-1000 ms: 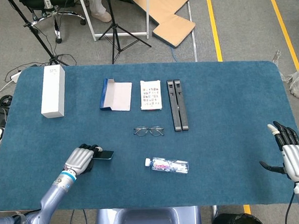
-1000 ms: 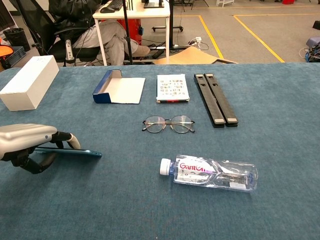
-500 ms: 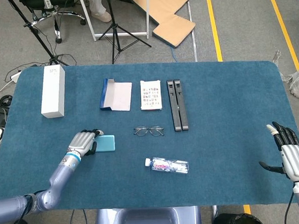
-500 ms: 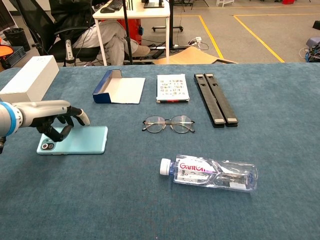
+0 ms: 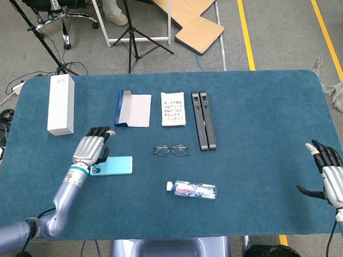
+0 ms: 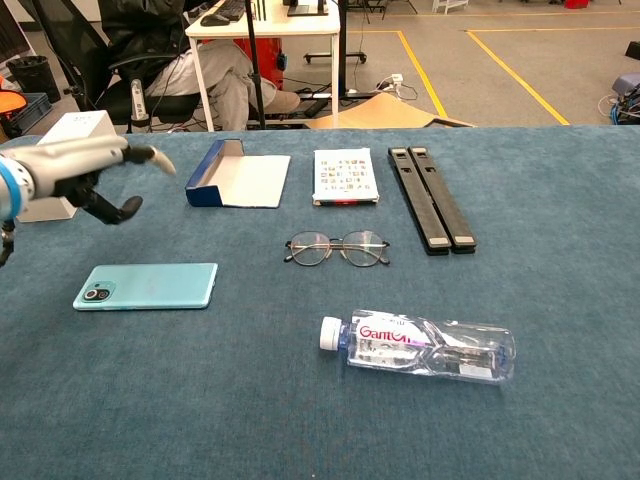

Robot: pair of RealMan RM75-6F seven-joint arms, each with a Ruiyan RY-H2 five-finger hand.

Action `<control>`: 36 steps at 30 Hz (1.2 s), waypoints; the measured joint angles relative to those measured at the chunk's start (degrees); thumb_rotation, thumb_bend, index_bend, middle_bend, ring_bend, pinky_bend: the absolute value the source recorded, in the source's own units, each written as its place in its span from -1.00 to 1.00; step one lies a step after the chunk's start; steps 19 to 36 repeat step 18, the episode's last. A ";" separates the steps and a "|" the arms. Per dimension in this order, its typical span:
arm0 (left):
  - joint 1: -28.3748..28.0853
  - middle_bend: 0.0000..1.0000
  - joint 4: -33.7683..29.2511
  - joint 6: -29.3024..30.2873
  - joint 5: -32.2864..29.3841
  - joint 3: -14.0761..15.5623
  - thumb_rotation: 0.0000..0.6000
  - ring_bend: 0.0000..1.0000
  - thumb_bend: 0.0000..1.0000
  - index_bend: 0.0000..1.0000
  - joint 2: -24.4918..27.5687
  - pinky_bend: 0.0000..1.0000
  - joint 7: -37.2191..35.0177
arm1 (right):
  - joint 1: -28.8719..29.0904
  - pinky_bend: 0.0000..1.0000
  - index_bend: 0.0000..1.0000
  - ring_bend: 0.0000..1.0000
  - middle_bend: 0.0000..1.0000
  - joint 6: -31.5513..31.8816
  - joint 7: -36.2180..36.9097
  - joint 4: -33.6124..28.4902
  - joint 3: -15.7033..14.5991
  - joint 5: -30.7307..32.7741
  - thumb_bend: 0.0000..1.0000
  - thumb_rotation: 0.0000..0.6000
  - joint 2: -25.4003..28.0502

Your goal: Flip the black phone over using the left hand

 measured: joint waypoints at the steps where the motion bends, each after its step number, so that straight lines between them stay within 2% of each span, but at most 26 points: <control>1: 0.96 -1.00 -0.21 1.87 2.75 0.15 1.00 -1.00 -0.45 -0.98 0.67 -1.00 -1.28 | -0.04 -1.00 -0.86 -1.00 -1.00 0.15 0.10 -0.12 -0.01 -0.13 -1.00 1.00 0.06; 3: 2.65 -1.00 -0.65 5.39 6.74 0.45 1.00 -1.00 -0.77 -1.00 1.83 -1.00 -3.15 | -0.12 -1.00 -0.86 -1.00 -1.00 0.42 0.25 -0.33 -0.04 -0.38 -1.00 1.00 0.18; 6: 6.33 -1.00 -1.68 12.22 12.64 1.26 1.00 -1.00 -0.99 -1.00 4.44 -1.00 -6.60 | -0.23 -1.00 -0.86 -1.00 -1.00 0.82 0.39 -0.69 -0.10 -0.81 -1.00 1.00 0.37; 9: 10.98 -1.00 -4.05 18.23 16.13 3.12 1.00 -1.00 -1.00 -1.00 9.20 -1.00 -9.11 | -0.31 -1.00 -0.86 -1.00 -1.00 1.39 0.65 -1.18 -0.15 -1.51 -1.00 1.00 0.60; 13: 17.31 -1.00 -8.91 22.32 21.05 7.27 1.00 -1.00 -1.00 -1.00 17.30 -1.00 -12.21 | -0.36 -1.00 -0.86 -1.00 -1.00 1.90 0.73 -1.55 -0.17 -2.05 -1.00 1.00 0.77; 18: 22.85 -1.00 -11.63 27.23 26.81 11.59 1.00 -1.00 -1.00 -1.00 21.45 -1.00 -14.35 | -0.40 -1.00 -0.86 -1.00 -1.00 2.29 0.74 -1.84 -0.18 -2.47 -1.00 1.00 0.84; 36: 22.85 -1.00 -11.63 27.23 26.81 11.59 1.00 -1.00 -1.00 -1.00 21.45 -1.00 -14.35 | -0.40 -1.00 -0.86 -1.00 -1.00 2.29 0.74 -1.84 -0.18 -2.47 -1.00 1.00 0.84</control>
